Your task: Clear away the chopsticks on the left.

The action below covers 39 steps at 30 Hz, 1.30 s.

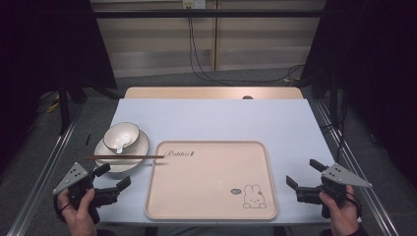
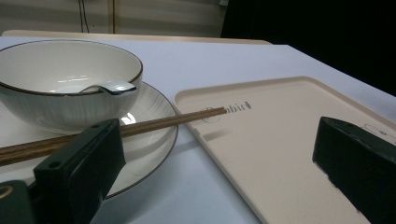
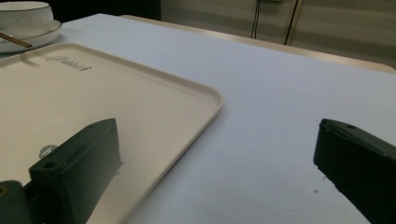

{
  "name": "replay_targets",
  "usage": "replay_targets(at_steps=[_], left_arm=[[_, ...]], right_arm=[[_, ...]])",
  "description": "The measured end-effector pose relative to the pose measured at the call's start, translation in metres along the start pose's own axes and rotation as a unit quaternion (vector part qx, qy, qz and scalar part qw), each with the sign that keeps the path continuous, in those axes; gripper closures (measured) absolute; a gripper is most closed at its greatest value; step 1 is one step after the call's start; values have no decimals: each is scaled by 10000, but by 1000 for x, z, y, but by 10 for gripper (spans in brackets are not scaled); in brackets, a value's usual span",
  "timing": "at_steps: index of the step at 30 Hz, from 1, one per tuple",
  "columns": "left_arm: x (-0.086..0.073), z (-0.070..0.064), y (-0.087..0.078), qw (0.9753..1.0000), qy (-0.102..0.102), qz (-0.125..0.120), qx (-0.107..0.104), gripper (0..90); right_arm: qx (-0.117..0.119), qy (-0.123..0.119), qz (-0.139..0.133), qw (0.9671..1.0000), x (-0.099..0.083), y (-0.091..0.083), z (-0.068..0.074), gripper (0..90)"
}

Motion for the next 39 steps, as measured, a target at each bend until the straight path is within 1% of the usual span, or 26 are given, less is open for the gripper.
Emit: replay_targets(at_steps=[1,2,6,9,11,13,14,15,16,17,19,21,22,23,24,25,26,27,28,29,30,33,35,36,38,39], left_arm=[[0,0,0,10000,10,6,-18,19],[0,-1,0,10000,7,3,-36,19],[0,-1,0,10000,33,37,-55,19],[1,-3,1,9998,117,81,-129,19],[1,-3,1,9997,113,91,-183,19],[2,-3,1,9997,130,84,-179,22],[4,-3,1,9997,230,46,-104,25],[4,-3,1,9997,230,46,-104,26],[6,-3,-1,9992,373,91,-111,28],[7,-3,-1,9990,409,129,-112,32],[8,-1,-3,9990,395,166,-141,32],[9,1,-4,9986,393,224,-262,47],[10,2,-4,9986,406,237,-226,46],[11,4,-5,9984,420,300,-242,46],[12,6,-6,9981,404,339,-318,47],[14,8,-7,9977,437,372,-349,47],[16,9,-8,9969,471,456,-442,50],[17,11,-9,9963,505,521,-466,54],[19,14,-10,9961,568,523,-416,55],[20,15,-11,9955,572,532,-531,70],[21,17,-12,9944,631,627,-574,110],[21,22,-12,9929,644,726,-681,105],[21,28,-12,9905,694,792,-881,97],[22,30,-11,9903,698,833,-869,98],[24,35,-10,9872,827,969,-955,97],[25,38,-9,9863,868,1007,-975,101]], right_arm=[[-26,27,-37,10000,1,0,0,2],[23,38,-31,10000,0,-1,0,3],[33,91,-2,10000,-1,0,0,4],[59,59,8,10000,0,0,1,2],[53,56,15,10000,-1,0,1,2],[82,77,24,9999,-1,1,1,2],[76,80,20,9999,-1,1,1,3],[68,84,20,9999,-1,1,1,2],[81,69,17,9999,-1,1,0,3],[90,77,13,9999,-1,1,1,3],[89,61,9,9999,0,1,1,3],[83,68,15,9999,0,1,1,3],[75,68,15,9999,0,1,1,3],[77,76,22,9999,0,1,1,4],[74,79,28,9999,-1,1,1,4],[58,71,27,10000,-1,1,1,4],[69,66,23,10000,-1,1,1,4],[66,62,21,10000,-1,1,1,4],[53,63,28,10000,-1,1,1,4],[64,67,31,10000,-1,1,1,4],[66,72,31,9999,-1,1,0,4],[57,74,21,10000,0,1,0,4],[46,56,20,10000,0,1,0,5],[54,63,17,10000,0,1,1,5],[50,62,11,10000,0,1,1,6],[52,59,11,10000,0,1,1,6]])
Point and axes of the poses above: each handheld gripper's, and its own axes: y roughly forward along the jaws, x roughly out of its top, z roughly to its left, the point moved 2 cm from there along y, roughly forward along the jaws, and after that the axes turned 4 degrees about -y, right-handed, at the moved point
